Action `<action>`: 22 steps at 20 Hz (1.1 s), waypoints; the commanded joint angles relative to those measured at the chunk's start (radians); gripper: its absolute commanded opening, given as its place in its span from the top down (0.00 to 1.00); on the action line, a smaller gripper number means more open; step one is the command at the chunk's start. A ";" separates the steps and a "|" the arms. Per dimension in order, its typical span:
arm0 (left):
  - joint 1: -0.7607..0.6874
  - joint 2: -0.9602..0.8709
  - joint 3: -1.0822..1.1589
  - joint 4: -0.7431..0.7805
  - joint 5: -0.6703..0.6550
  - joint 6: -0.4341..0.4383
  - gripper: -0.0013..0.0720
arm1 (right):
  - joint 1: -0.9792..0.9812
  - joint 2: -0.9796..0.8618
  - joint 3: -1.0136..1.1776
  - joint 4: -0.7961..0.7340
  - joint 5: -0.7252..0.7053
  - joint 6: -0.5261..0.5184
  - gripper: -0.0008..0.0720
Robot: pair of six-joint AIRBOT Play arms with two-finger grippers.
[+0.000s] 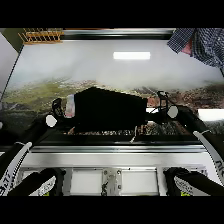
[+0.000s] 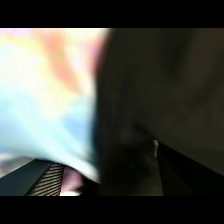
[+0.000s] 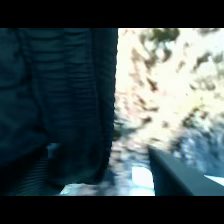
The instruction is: Fold the clothes and pants, and hang the long-sleeved shirts on hangers.
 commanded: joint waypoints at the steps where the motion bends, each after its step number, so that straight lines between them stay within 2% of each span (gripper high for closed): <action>1: 0.018 0.061 0.100 0.002 -0.140 0.032 0.19 | -0.036 0.106 0.050 0.014 0.081 -0.032 0.09; 3: 0.029 0.134 0.158 0.002 -0.200 0.032 0.19 | -0.130 0.152 0.096 0.032 0.206 -0.087 0.09; 4: 0.029 0.174 0.175 0.001 -0.209 0.032 0.23 | -0.188 0.154 0.108 0.076 0.259 -0.139 0.09; 5: 0.025 0.208 0.184 -0.003 -0.206 0.032 0.35 | -0.251 0.148 0.109 0.148 0.296 -0.202 0.09; 7: -0.003 0.262 0.186 -0.002 -0.186 0.031 0.82 | -0.365 0.097 0.109 0.297 0.335 -0.318 0.09; 8: -0.023 0.279 0.186 -0.002 -0.179 0.031 0.97 | -0.398 0.058 0.109 0.341 0.334 -0.357 0.09; 9: -0.047 0.285 0.186 -0.002 -0.174 0.030 0.97 | -0.420 0.012 0.109 0.381 0.334 -0.395 0.03; 15: -0.192 0.208 0.187 -0.010 -0.156 0.028 0.97 | -0.406 -0.322 0.113 0.714 0.330 -0.642 0.03; 18: -0.234 0.161 0.187 -0.009 -0.143 0.027 0.97 | -0.356 -0.412 0.139 0.741 0.322 -0.660 0.03; 22: -0.254 0.128 0.187 -0.010 -0.143 0.027 0.97 | -0.272 -0.429 0.155 0.785 0.262 -0.660 0.03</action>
